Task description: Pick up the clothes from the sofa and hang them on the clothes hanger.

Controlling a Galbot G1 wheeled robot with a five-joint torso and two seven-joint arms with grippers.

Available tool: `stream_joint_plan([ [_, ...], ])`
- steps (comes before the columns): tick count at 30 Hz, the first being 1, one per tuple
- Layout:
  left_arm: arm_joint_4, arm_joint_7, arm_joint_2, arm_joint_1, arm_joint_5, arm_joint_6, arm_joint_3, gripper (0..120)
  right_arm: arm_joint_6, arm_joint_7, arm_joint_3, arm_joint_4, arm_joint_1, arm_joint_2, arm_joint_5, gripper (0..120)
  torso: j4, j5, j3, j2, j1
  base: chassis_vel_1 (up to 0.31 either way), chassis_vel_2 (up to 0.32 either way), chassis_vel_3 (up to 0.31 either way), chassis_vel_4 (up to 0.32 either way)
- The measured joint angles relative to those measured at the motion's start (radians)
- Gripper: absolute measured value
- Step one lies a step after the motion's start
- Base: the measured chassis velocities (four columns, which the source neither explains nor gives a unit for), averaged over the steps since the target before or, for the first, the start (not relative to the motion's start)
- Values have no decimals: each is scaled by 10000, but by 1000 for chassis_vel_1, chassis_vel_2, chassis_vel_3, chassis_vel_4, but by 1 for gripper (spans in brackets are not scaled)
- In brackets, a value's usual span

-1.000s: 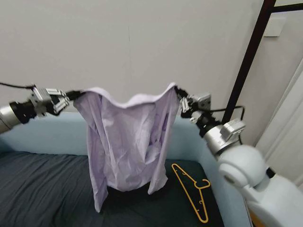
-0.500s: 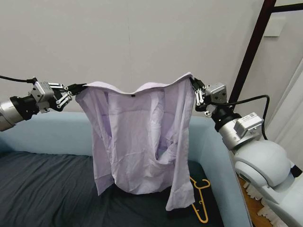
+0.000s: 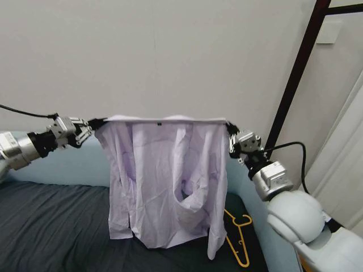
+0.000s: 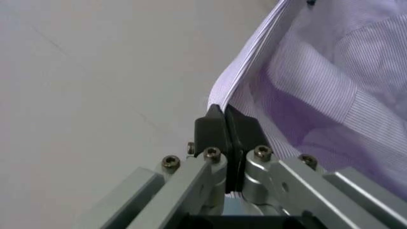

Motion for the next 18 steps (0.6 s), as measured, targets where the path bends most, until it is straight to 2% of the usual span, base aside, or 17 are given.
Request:
stream_joint_plan([
  [4,129,133,-585,503,578,32,350,0,931,-351,-630,-884,-289,705,-672,0,2,1,1,1,0,0,0,0,0],
  [7,335,173,-1336,780,1032,-41,1151,0,1892,-636,-1404,-1775,-257,1520,-868,0,7,-3,1,1,0,0,0,0,0],
  [9,433,188,-1580,787,1212,-65,1328,0,2072,-653,-1585,-2071,-249,1774,-967,0,7,-3,1,0,0,0,0,0,0],
  [13,1040,206,-2352,720,1870,-179,1745,0,1836,-396,-1993,-2942,-367,2439,-1266,0,2,-2,1,0,0,0,0,0,0],
  [16,1326,110,-2455,630,2025,-221,1772,0,1494,-2,-2103,-3204,-433,2577,-1123,0,1,0,1,0,0,0,0,0,0],
  [18,1575,-102,-2504,552,2088,-237,1777,0,1197,425,-2132,-3402,-570,2704,-405,8,2,1,1,0,0,0,0,0,0],
])
